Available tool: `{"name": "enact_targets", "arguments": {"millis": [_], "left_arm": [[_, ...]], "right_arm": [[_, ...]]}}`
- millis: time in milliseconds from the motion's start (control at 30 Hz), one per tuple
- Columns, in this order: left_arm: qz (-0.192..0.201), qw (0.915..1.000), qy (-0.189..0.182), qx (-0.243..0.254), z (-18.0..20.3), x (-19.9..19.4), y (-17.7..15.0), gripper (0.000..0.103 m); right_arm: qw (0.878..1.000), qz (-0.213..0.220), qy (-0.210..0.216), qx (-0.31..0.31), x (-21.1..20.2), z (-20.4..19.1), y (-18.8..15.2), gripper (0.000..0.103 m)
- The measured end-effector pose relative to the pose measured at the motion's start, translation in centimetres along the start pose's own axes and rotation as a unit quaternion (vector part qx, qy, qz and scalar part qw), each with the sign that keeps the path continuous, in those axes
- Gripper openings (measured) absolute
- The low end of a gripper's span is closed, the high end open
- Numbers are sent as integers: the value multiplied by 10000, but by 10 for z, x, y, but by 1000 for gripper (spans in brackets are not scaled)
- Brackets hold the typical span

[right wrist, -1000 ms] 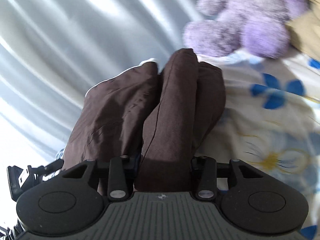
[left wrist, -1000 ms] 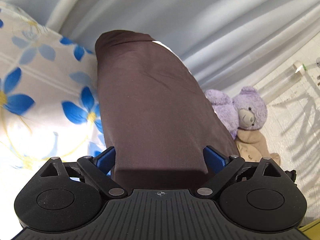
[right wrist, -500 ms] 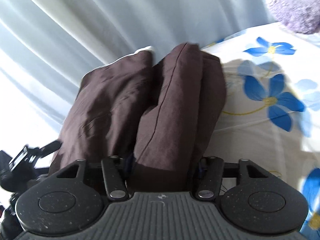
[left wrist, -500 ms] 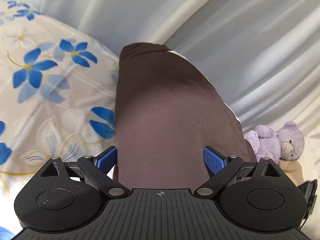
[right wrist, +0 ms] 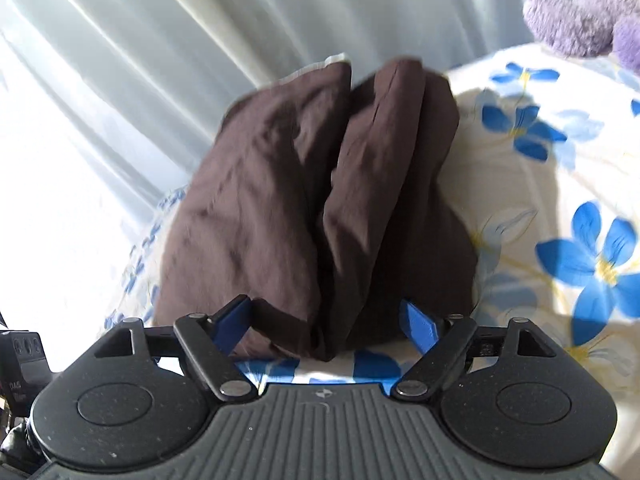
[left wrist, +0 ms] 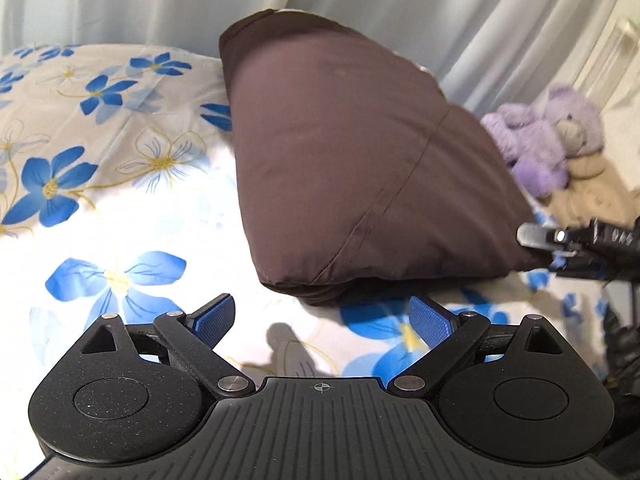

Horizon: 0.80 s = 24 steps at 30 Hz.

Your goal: Fold large clothes

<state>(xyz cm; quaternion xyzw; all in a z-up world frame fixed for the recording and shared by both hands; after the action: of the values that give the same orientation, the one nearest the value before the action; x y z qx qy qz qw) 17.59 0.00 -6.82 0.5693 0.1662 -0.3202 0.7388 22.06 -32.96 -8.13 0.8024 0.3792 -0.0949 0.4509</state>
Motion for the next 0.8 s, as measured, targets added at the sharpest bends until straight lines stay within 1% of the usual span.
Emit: {"name": "enact_targets", "arguments": {"millis": [67,100,167,200,267,333,433,500,567,633,667,700,733,800], "left_arm": [[96,9990,409,138,0,8,-1,97],[192,9979,592,159,-1,12,0,97],[231,9941,1052,155,-8,16,1,98],[197,9932,1138,129,-12,18,2,98],[158,9935,1122,130,-19,20,1,100],[151,9932,1117,288,-21,24,2,102],[116,9932,1059,476,-23,25,6,103],[113,9932,1043,502,-26,27,6,103],[112,9940,996,435,-31,28,4,103],[75,9951,954,259,-35,26,2,103],[40,9951,964,210,-36,25,1,103],[-19,9947,1005,219,-37,23,0,103],[-90,9934,1105,289,-36,20,0,103],[-140,9908,1258,485,-32,13,-1,103]], "right_arm": [[9997,13,184,162,8,0,-2,56],[9995,58,200,216,10,-1,-1,53],[9996,179,131,174,10,-3,-2,50],[9996,212,53,160,11,-3,-2,47],[9996,218,-155,101,7,-10,-10,45],[9989,220,-402,-26,8,-14,-15,45],[9973,269,-675,-98,15,-17,-21,45],[9958,316,-835,-218,17,-23,-24,45],[9936,338,-993,-416,17,-29,-30,49],[9922,351,-1088,-489,20,-31,-31,57],[9914,383,-1150,-502,18,-32,-30,67],[9897,426,-1258,-527,13,-34,-30,79],[9870,475,-1414,-597,8,-37,-31,82],[9827,474,-1591,-827,-3,-45,-34,85]]}}
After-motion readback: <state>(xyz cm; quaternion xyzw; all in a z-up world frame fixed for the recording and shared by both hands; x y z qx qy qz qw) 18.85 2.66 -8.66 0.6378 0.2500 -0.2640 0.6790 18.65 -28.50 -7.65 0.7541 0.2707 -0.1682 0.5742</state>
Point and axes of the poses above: each gripper's, at about its wrist camera, not at the fingertips, and x roughly the way its jaws point, z to its right, y to its top, the point moved 3 cm from there along x, roughly the way its jaws point, and after that the axes turned 10 degrees about z, right-handed, at the moved point
